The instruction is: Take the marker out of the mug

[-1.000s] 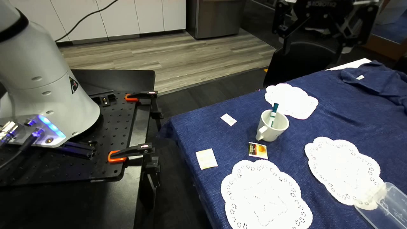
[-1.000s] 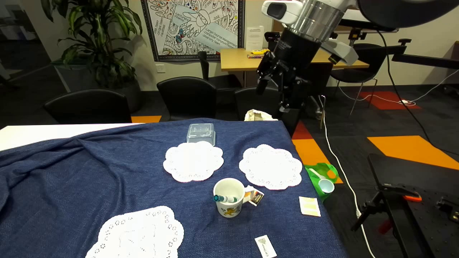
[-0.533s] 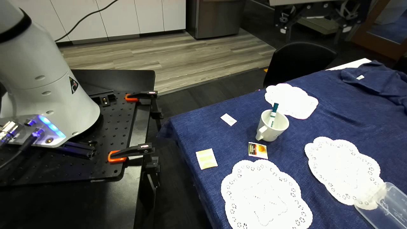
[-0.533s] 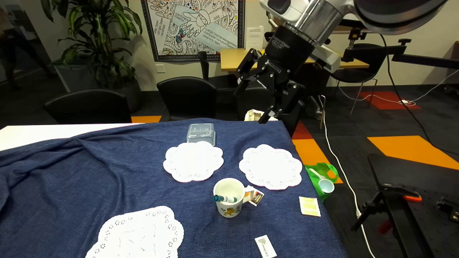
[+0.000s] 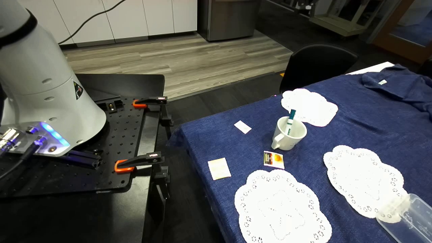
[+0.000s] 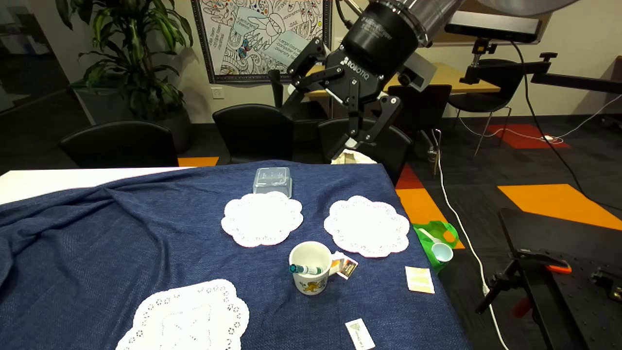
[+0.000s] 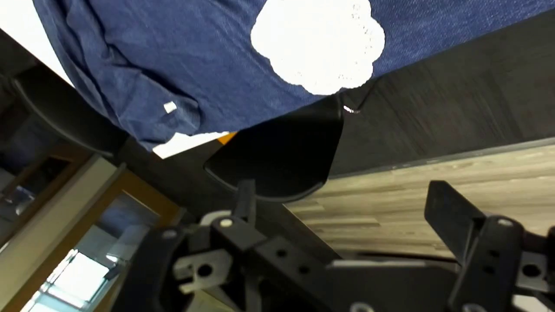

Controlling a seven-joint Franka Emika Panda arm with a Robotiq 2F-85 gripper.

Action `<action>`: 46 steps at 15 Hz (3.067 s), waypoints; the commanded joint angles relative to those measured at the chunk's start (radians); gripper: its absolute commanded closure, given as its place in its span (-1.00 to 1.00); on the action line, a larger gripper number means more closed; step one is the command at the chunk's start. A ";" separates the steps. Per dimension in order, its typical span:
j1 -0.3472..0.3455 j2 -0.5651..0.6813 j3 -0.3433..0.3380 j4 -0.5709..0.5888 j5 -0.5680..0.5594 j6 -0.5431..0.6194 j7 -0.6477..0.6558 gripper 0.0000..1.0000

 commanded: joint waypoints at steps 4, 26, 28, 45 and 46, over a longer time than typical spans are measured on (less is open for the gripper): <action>-0.175 0.125 -0.032 0.076 0.255 -0.438 -0.395 -1.00; -0.367 0.483 0.094 0.252 0.167 -0.494 -0.386 -1.00; -0.376 0.529 0.095 0.281 0.164 -0.489 -0.389 -1.00; -0.402 0.816 0.145 0.526 0.123 -0.470 -0.346 -0.21; -0.403 0.823 0.147 0.532 0.118 -0.471 -0.341 -0.16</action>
